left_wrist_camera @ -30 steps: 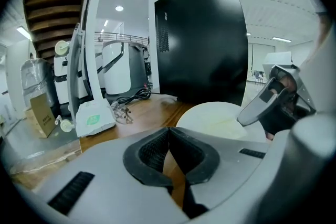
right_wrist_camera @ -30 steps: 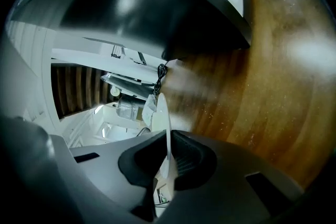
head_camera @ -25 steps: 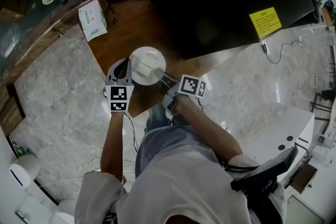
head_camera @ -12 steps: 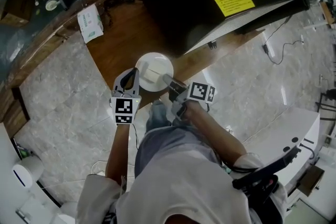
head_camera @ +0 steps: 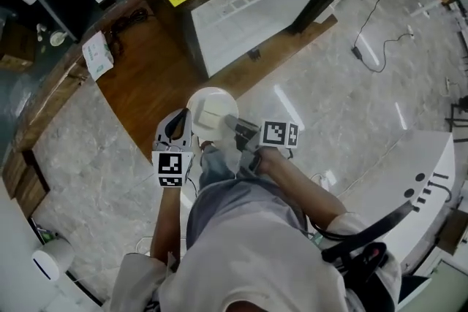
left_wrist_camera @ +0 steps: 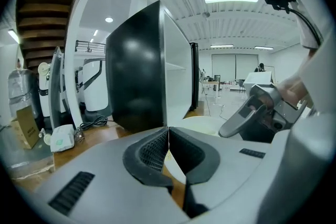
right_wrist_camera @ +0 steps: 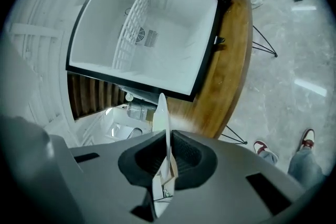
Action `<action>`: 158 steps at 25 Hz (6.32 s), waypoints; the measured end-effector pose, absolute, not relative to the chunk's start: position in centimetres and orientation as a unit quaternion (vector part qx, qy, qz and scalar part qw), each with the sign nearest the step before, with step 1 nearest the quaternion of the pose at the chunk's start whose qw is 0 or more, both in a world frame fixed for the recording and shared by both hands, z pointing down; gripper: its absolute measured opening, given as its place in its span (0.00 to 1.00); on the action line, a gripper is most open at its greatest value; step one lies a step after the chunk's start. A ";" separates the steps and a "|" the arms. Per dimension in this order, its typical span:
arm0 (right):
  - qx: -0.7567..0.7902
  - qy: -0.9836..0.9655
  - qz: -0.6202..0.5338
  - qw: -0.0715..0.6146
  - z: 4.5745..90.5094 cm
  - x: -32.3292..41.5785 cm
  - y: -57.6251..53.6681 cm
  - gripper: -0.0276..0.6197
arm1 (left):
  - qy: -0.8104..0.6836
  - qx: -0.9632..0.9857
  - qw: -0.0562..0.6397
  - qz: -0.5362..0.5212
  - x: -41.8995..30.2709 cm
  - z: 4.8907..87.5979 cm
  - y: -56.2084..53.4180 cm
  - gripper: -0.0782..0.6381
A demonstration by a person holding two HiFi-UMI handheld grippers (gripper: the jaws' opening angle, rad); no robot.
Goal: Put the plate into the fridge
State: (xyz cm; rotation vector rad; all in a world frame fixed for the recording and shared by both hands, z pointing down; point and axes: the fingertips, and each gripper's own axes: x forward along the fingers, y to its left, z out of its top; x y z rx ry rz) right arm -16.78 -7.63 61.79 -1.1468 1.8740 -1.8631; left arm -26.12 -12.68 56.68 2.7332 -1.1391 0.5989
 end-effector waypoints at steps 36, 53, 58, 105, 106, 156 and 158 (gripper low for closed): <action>-0.349 0.723 -0.556 0.216 43.3 31.7 -13.1 0.09 | -0.355 0.929 -0.032 0.095 24.3 39.3 -11.8 0.14; -0.261 0.738 -0.589 0.201 39.6 23.2 -27.9 0.09 | -0.452 0.888 -0.071 0.057 17.6 34.7 -21.2 0.14; -0.260 0.720 -0.610 0.203 39.3 22.3 -28.6 0.09 | -0.461 0.881 -0.074 0.075 17.6 35.0 -20.9 0.14; -0.391 0.912 -0.010 -0.121 36.7 17.8 -28.5 0.09 | -0.567 0.823 -0.002 0.036 15.0 37.2 -28.3 0.14; -0.393 0.912 -0.009 -0.121 36.8 17.6 -28.6 0.09 | -0.568 0.822 -0.002 0.037 15.0 37.2 -28.3 0.14; -0.466 0.881 -0.021 -0.085 39.4 25.4 -29.4 0.08 | -0.623 0.780 0.056 -0.006 19.2 40.5 -28.5 0.14; -0.462 0.883 -0.026 -0.081 40.2 28.3 -25.2 0.08 | -0.629 0.776 0.052 -0.008 21.9 41.0 -24.5 0.14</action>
